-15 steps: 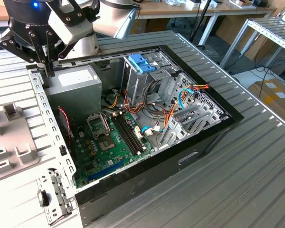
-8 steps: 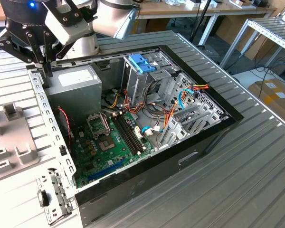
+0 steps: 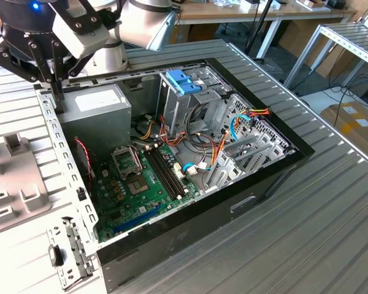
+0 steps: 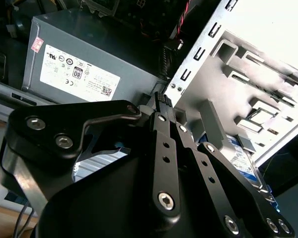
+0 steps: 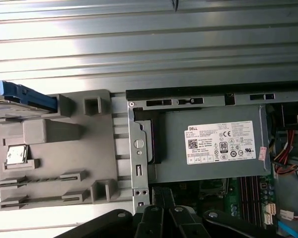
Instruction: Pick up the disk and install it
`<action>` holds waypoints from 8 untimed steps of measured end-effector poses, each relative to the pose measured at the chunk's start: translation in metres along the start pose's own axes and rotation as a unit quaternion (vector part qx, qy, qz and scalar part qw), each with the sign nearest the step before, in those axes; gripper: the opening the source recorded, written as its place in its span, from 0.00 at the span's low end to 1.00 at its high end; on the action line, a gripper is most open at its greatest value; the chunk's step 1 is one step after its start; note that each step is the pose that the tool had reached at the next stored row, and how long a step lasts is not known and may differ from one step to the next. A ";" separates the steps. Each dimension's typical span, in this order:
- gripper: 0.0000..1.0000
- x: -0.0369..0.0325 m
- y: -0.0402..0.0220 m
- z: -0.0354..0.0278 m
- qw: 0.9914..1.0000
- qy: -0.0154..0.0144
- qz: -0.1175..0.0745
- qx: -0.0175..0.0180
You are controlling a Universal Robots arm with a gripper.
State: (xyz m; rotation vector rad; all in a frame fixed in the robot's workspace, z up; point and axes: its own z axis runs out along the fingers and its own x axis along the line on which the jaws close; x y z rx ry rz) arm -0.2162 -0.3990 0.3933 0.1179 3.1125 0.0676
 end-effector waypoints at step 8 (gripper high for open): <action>0.11 0.0059 -0.0004 -0.0002 1.000 0.000 0.000 0.000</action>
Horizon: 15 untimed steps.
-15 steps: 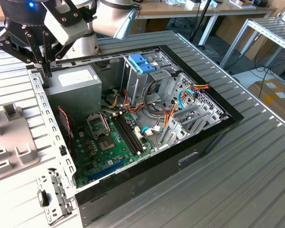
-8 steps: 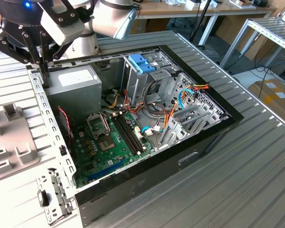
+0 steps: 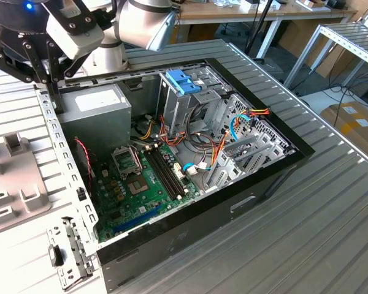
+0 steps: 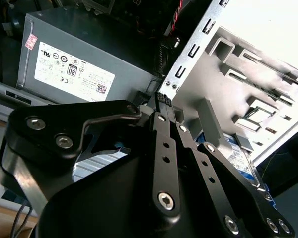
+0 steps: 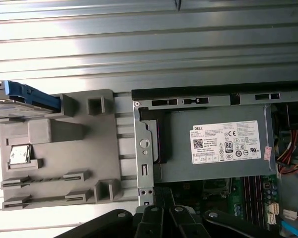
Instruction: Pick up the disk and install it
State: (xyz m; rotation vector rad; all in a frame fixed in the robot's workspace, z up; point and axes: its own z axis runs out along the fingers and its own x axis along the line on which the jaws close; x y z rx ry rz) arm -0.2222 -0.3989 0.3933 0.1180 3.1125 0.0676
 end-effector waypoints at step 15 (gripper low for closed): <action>0.11 0.0107 -0.0008 -0.0003 1.000 0.000 0.000 0.000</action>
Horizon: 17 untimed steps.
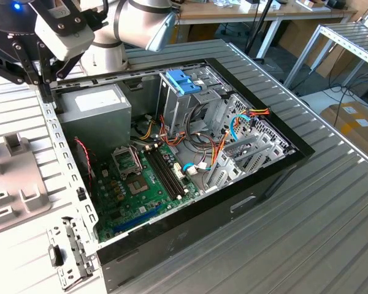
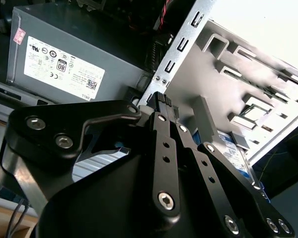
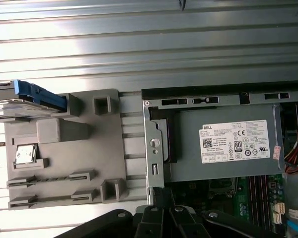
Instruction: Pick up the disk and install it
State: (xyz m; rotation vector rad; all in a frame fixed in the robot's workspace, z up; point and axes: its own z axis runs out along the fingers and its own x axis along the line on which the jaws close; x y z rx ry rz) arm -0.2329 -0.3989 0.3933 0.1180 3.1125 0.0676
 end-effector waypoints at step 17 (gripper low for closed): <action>0.11 0.0162 -0.0012 -0.0004 1.000 0.000 0.000 0.000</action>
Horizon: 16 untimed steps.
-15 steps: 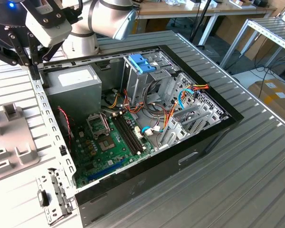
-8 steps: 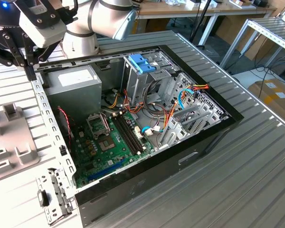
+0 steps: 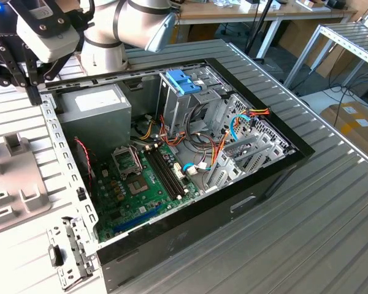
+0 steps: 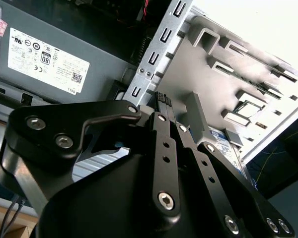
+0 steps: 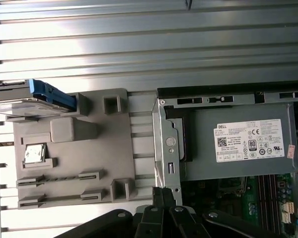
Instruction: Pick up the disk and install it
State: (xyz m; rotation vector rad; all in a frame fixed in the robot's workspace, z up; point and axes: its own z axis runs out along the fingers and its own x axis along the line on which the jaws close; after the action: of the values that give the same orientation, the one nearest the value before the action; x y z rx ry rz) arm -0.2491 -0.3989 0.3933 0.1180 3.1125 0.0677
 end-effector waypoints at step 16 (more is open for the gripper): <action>0.11 0.0141 -0.0011 -0.0004 1.000 0.000 0.000 0.000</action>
State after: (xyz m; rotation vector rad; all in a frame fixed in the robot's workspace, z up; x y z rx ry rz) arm -0.2632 -0.3989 0.3933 0.1180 3.1125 0.0677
